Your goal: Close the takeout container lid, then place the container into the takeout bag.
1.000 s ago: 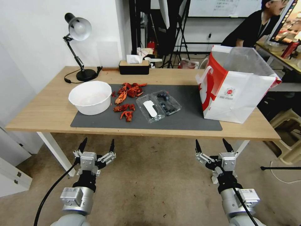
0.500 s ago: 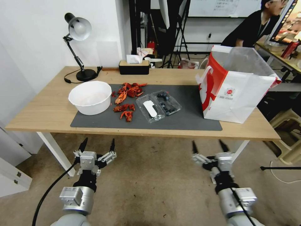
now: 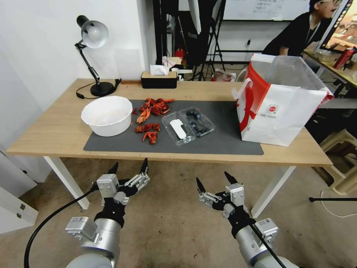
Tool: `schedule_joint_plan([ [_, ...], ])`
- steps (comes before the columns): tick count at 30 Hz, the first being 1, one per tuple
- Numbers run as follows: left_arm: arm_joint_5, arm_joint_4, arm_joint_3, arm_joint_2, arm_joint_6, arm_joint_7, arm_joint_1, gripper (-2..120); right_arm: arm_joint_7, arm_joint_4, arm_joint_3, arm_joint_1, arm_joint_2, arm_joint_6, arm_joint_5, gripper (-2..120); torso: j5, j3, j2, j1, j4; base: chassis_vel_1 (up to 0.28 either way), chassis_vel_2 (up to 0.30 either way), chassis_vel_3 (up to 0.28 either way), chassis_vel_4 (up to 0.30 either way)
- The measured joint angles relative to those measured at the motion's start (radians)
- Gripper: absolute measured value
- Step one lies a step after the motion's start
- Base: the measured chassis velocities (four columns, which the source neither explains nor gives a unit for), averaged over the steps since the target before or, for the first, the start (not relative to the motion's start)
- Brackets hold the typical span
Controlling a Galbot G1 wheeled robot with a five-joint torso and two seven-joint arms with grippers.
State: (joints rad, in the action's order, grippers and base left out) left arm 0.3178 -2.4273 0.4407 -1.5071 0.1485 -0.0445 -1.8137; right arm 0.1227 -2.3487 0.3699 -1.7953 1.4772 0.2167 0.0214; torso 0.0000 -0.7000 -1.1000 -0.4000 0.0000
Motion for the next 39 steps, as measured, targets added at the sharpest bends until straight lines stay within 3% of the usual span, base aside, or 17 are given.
schedule_joint_plan([
  [23,-0.034,0.054,0.032,-0.005,-0.004,0.051,0.002,100,-0.01,0.016,0.026,0.019,-0.033,-0.007,0.031,100,0.0,0.0,0.0,0.0,0.0,0.0,0.0,0.0,0.0],
  [33,-0.038,0.088,0.041,-0.019,-0.013,0.056,0.016,100,-0.001,0.06,0.053,0.139,-0.085,-0.004,0.18,100,0.0002,0.0,0.0,0.0,0.0003,0.0,0.0,0.0,0.0],
  [39,-0.008,0.126,0.027,0.032,-0.006,0.064,0.053,100,0.039,0.104,0.09,0.186,-0.117,-0.077,0.25,100,-0.0001,0.0,0.0,0.0,-0.0005,0.0,0.0,0.0,0.0],
])
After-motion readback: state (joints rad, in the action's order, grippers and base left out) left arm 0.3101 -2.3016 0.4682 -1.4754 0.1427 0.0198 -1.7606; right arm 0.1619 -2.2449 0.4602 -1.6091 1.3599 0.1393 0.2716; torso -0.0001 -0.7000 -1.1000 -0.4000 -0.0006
